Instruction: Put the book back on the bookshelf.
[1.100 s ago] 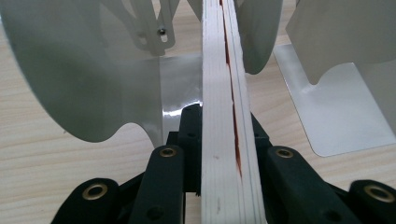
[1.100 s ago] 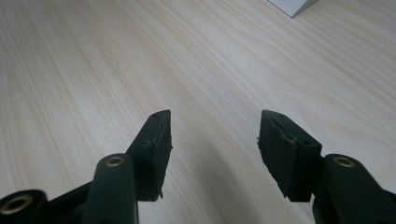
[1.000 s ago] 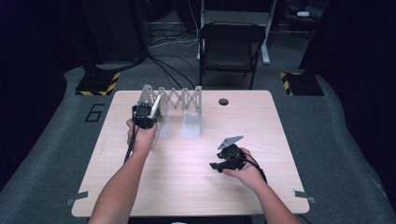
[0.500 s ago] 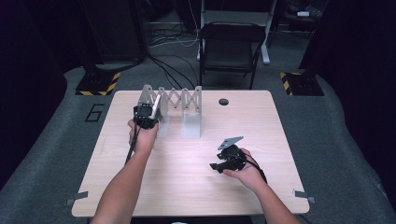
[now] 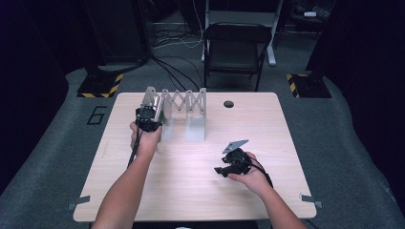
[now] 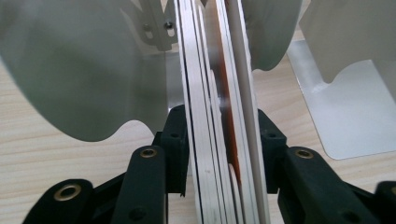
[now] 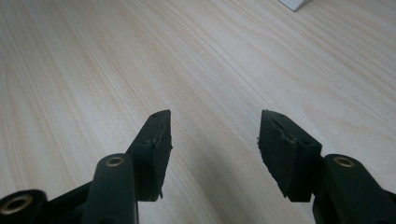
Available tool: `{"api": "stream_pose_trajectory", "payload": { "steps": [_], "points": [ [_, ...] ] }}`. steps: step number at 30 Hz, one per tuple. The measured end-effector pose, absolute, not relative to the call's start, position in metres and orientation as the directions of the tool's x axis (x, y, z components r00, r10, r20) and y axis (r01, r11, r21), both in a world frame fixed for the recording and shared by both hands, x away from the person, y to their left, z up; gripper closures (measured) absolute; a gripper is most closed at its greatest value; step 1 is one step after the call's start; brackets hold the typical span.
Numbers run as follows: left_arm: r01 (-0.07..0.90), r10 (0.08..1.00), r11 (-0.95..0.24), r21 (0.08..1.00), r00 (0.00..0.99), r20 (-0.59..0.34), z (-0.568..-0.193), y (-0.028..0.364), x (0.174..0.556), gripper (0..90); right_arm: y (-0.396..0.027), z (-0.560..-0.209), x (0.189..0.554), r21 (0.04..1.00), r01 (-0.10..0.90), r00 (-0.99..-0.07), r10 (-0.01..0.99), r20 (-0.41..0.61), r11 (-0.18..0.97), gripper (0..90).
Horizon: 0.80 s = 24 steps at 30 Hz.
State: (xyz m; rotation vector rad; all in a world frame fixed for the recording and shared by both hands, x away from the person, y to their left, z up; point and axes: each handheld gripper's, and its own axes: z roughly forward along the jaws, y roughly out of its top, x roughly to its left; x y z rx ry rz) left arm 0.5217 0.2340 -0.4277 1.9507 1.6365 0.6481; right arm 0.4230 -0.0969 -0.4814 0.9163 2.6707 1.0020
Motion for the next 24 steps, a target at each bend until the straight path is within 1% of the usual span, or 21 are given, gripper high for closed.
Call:
{"api": "stream_pose_trajectory", "payload": {
  "steps": [4, 9, 14, 18, 24],
  "points": [
    [0.724, 0.986, -0.152, 0.673, 0.162, 0.048, -0.422, 0.234, 0.518, 60.4, -0.096, -0.482, 0.423, 0.639, 0.492, -0.803, 0.592, 0.071, 0.591, 44.2],
    [0.715, 0.986, -0.137, 0.686, 0.161, 0.028, -0.415, 0.237, 0.511, 53.6, -0.095, -0.483, 0.423, 0.638, 0.486, -0.808, 0.586, 0.066, 0.598, 44.2],
    [0.695, 0.984, -0.149, 0.704, 0.174, 0.036, -0.409, 0.236, 0.506, 52.0, -0.095, -0.483, 0.424, 0.635, 0.487, -0.807, 0.587, 0.064, 0.600, 44.2],
    [0.685, 0.982, -0.143, 0.714, 0.187, 0.018, -0.402, 0.238, 0.499, 50.0, -0.094, -0.483, 0.423, 0.633, 0.493, -0.804, 0.590, 0.070, 0.596, 44.1],
    [0.665, 0.974, -0.173, 0.726, 0.224, 0.028, -0.393, 0.240, 0.489, 47.4, -0.094, -0.483, 0.423, 0.628, 0.496, -0.803, 0.592, 0.068, 0.600, 44.0]
  ]
}}
